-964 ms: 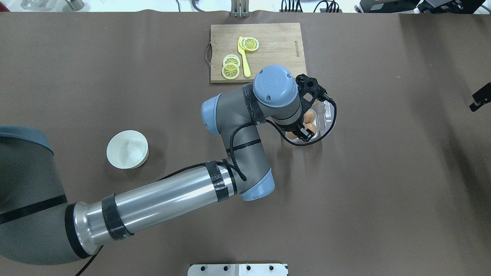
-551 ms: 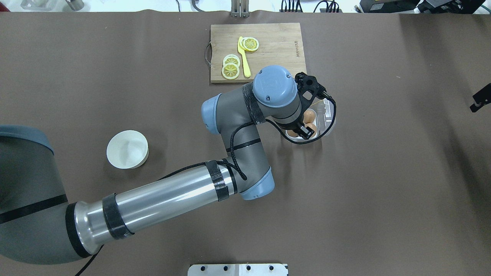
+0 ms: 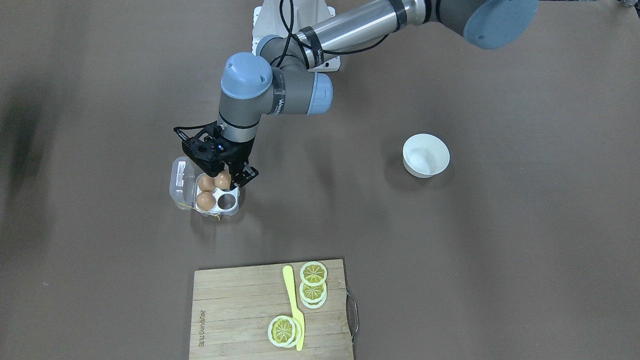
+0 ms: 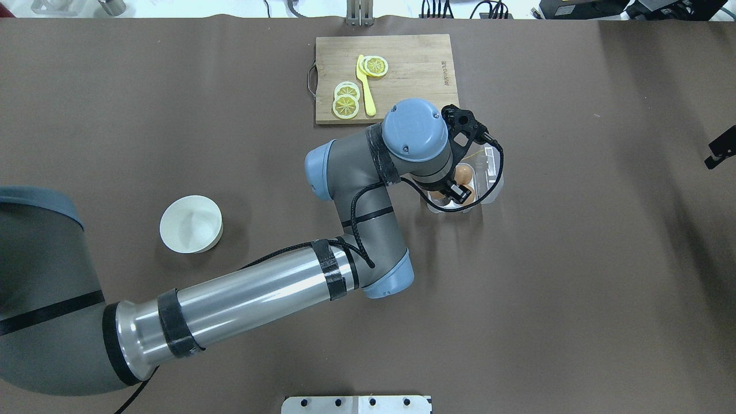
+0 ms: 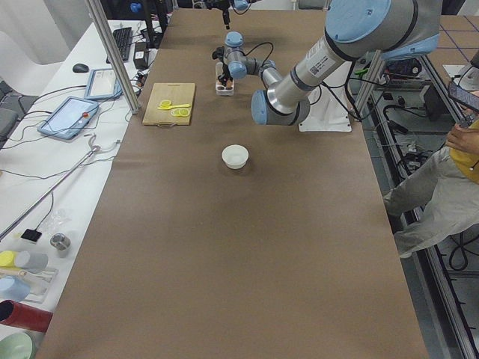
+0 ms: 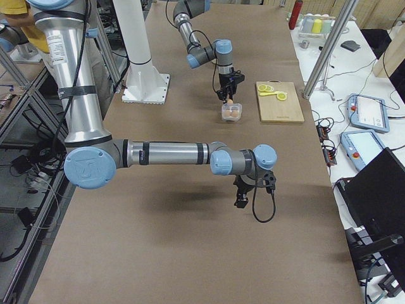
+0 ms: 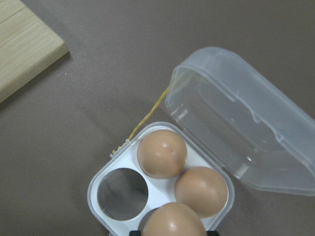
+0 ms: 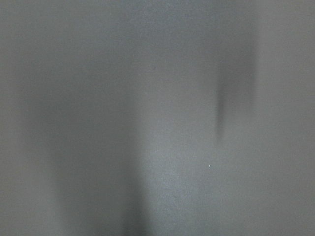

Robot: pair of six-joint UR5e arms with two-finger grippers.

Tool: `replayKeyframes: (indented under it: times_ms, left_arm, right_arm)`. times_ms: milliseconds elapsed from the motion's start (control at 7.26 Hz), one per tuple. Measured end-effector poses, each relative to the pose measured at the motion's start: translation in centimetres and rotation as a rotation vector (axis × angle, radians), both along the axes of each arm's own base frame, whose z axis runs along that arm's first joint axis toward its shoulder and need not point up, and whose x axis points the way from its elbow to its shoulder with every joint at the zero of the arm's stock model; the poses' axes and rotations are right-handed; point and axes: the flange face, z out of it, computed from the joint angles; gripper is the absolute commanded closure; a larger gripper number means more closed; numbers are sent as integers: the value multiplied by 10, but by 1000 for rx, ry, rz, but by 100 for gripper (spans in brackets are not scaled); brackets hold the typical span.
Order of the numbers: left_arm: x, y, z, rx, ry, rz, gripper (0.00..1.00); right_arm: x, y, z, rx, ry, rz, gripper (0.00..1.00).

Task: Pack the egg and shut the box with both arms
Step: 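Lower the egg into the empty slot and open the left gripper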

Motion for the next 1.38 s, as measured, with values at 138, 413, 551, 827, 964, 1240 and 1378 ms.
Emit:
replayKeyframes:
  times_ms: [138, 413, 551, 827, 964, 1240, 1378]
  left_arm:
    - [2, -1, 4, -2, -8, -4, 64]
    - [3, -1, 4, 2, 1, -7, 64]
    - [3, -1, 1, 3, 8, -8, 64]
    - [3, 1, -4, 1, 17, -9, 50]
    - [4, 1, -5, 0, 18, -9, 43]
    - [5, 2, -5, 0, 18, -8, 30]
    - [5, 2, -5, -1, 18, -8, 19]
  right_arm:
    - [-1, 0, 0, 0, 0, -1, 0]
    - [-2, 0, 0, 0, 0, -3, 0]
    - [-2, 0, 1, -1, 0, -3, 0]
    - [-2, 0, 1, -2, 0, -4, 0]
    - [-2, 0, 1, -2, 0, -4, 0]
    - [-2, 0, 1, -3, -1, -4, 0]
    - [-2, 0, 1, -3, -1, -4, 0]
